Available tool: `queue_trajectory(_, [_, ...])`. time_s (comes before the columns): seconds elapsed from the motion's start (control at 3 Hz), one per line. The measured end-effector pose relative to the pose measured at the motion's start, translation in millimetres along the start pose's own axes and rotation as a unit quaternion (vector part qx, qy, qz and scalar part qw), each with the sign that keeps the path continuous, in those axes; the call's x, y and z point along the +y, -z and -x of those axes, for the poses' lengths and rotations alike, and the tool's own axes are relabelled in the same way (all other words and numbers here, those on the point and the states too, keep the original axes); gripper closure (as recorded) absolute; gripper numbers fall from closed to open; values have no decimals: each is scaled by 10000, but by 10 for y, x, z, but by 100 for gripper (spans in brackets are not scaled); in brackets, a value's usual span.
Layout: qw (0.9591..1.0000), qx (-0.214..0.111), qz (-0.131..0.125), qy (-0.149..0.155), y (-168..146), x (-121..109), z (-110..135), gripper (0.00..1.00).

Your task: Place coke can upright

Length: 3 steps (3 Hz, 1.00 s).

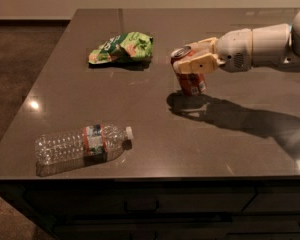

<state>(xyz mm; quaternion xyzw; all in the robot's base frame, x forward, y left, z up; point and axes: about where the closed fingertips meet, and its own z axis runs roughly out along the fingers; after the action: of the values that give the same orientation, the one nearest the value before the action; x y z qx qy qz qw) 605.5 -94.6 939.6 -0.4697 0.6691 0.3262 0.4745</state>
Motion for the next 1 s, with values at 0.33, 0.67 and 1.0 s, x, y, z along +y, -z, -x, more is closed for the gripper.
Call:
queue_trajectory(0.33, [9994, -342, 21, -77, -54, -26, -35, 100])
queue_trajectory(0.67, [9971, -724, 191, -100, -122, -34, -79, 98])
queue_trajectory(1.0, [9945, -982, 343, -108, -162, -35, -109, 74])
